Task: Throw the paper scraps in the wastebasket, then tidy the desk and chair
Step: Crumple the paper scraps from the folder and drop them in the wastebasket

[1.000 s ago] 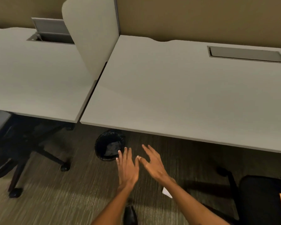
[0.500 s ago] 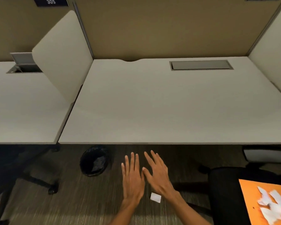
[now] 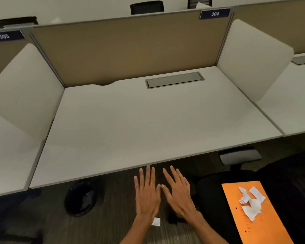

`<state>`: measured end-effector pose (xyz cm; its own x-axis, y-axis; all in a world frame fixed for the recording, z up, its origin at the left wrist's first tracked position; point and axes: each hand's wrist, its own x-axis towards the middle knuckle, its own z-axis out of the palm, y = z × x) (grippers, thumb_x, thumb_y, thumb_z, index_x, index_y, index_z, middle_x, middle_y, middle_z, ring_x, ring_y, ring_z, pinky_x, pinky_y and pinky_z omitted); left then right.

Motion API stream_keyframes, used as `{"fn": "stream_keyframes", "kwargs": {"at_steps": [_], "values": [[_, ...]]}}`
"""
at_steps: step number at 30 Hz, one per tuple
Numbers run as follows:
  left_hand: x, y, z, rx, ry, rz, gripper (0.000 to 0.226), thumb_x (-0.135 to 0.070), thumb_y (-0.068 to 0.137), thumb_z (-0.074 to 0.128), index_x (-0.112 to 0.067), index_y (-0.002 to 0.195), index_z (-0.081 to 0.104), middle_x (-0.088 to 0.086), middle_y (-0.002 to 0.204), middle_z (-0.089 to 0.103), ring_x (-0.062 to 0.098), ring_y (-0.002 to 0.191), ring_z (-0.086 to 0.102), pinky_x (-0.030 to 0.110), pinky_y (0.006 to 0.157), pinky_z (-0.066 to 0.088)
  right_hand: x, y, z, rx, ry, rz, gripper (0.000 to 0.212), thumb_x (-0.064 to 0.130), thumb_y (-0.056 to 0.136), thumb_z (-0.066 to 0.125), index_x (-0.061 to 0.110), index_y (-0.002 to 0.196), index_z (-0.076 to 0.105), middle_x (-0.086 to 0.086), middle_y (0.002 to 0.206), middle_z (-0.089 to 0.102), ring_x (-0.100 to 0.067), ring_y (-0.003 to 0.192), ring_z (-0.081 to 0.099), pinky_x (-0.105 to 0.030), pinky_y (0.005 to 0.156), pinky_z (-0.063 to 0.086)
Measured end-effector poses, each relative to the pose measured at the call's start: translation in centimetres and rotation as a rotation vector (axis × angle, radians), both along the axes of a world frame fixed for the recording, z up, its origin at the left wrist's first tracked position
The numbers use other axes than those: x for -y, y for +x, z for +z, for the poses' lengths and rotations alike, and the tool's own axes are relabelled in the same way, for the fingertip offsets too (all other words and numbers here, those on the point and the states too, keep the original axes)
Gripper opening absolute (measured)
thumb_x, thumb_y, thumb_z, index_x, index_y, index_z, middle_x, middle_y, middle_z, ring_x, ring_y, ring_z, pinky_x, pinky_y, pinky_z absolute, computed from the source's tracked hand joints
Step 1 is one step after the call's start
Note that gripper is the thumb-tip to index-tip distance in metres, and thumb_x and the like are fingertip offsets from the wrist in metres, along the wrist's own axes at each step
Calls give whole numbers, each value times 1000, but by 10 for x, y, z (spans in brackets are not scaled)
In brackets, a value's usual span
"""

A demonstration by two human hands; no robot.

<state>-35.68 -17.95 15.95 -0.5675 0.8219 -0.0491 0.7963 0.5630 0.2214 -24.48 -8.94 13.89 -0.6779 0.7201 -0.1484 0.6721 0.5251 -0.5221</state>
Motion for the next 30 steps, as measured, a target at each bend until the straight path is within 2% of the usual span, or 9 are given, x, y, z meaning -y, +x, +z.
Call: {"fn": "stream_keyframes", "kwargs": {"at_steps": [4,10,15,20,22,26,30], "values": [[-26,27,7,26,-10,-86,65,-49,100,16,-17,156,14,6,165,4,22,149,-17,47,120,-9,-22,37,8,-6,11,-69,61,55,100,31,52,149,-4,13,162,-12,-11,151,-13,-45,123,0],[-67,82,8,58,-42,-220,68,-54,94,-3,-24,155,-10,2,162,-23,22,145,-34,49,120,-16,-53,100,14,-8,23,-182,62,54,99,34,49,150,-1,13,160,-12,-8,148,-15,-43,120,-3],[-95,137,-2,91,-52,-313,65,-53,99,5,-25,156,-10,-1,163,-21,24,148,-28,48,121,-13,-71,164,6,-2,17,-314,61,53,98,36,46,153,8,9,165,-2,-10,150,-10,-47,124,9],[-120,187,-18,115,-93,-395,65,-51,103,18,-26,155,-11,0,164,-19,25,149,-24,47,122,-15,-82,227,-10,43,-3,-408,63,53,99,39,48,152,6,8,165,1,-17,153,-1,-49,122,11],[-129,204,-26,109,-113,-426,65,-51,103,19,-26,155,-12,0,164,-18,26,149,-22,47,122,-13,-87,250,-15,54,-14,-440,65,51,99,42,49,151,4,8,165,2,-18,153,-1,-49,121,11],[-143,237,-40,134,-132,-474,65,-50,103,21,-26,156,-8,-1,164,-14,25,150,-19,49,124,-6,-92,289,-25,51,-33,-514,66,46,97,48,46,153,13,6,165,8,-18,153,4,-49,120,15],[-159,267,-57,160,-163,-535,64,-51,104,20,-24,158,-2,-1,165,-10,25,151,-17,47,123,-6,-100,325,-36,34,-71,-587,68,46,97,49,52,151,7,8,165,9,-18,152,8,-46,118,18]]}}
